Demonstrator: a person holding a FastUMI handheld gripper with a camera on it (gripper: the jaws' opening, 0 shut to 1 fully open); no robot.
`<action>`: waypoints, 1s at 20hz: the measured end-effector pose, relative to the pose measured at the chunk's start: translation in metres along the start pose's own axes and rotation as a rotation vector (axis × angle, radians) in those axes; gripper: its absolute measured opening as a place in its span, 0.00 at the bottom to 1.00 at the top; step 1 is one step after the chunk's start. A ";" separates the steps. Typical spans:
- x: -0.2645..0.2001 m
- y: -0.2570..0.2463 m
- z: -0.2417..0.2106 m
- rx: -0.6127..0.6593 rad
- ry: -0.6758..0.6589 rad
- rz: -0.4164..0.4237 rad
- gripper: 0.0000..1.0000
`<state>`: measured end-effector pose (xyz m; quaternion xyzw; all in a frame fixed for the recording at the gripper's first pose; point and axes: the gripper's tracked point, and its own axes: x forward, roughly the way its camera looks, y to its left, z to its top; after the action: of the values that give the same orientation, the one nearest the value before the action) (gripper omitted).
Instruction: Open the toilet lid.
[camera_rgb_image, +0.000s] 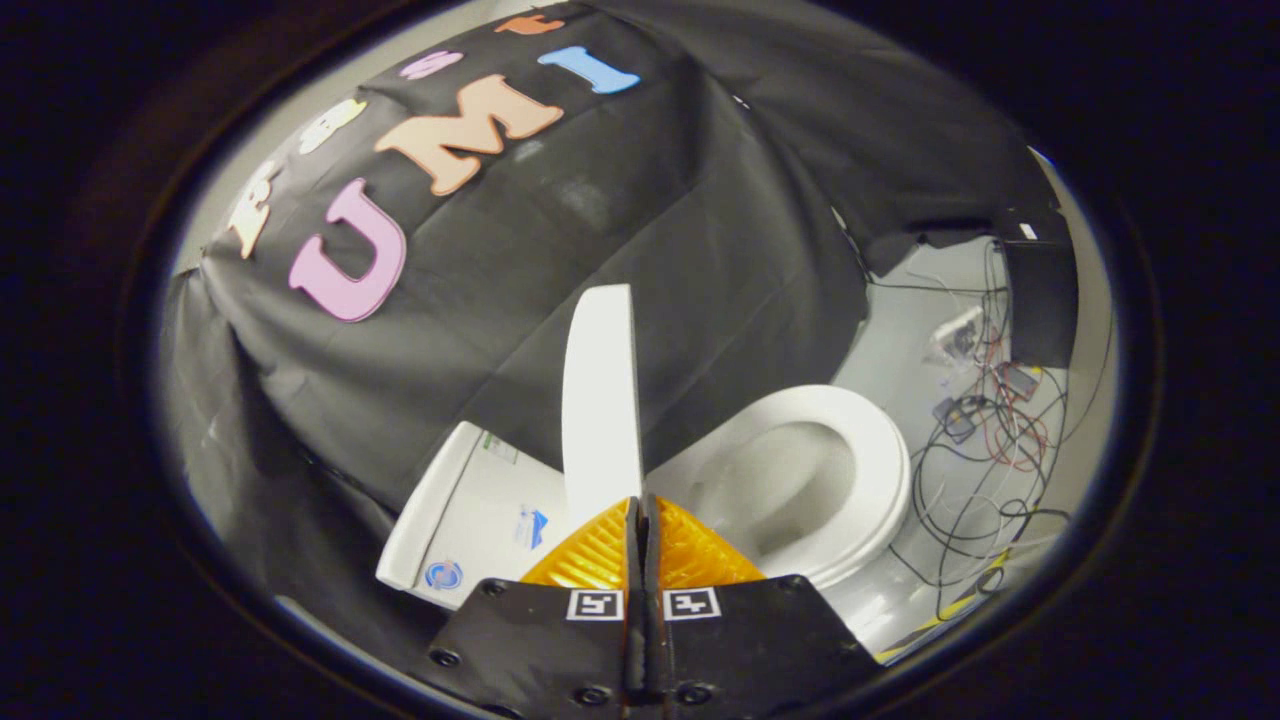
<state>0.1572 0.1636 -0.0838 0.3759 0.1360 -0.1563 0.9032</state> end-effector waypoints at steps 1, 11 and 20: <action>0.001 0.004 0.002 -0.007 -0.005 0.008 0.00; 0.002 0.060 -0.003 -0.131 0.006 -0.002 0.00; 0.006 0.114 -0.017 -0.181 -0.016 0.017 0.01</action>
<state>0.2047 0.2505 -0.0249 0.2927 0.1390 -0.1388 0.9358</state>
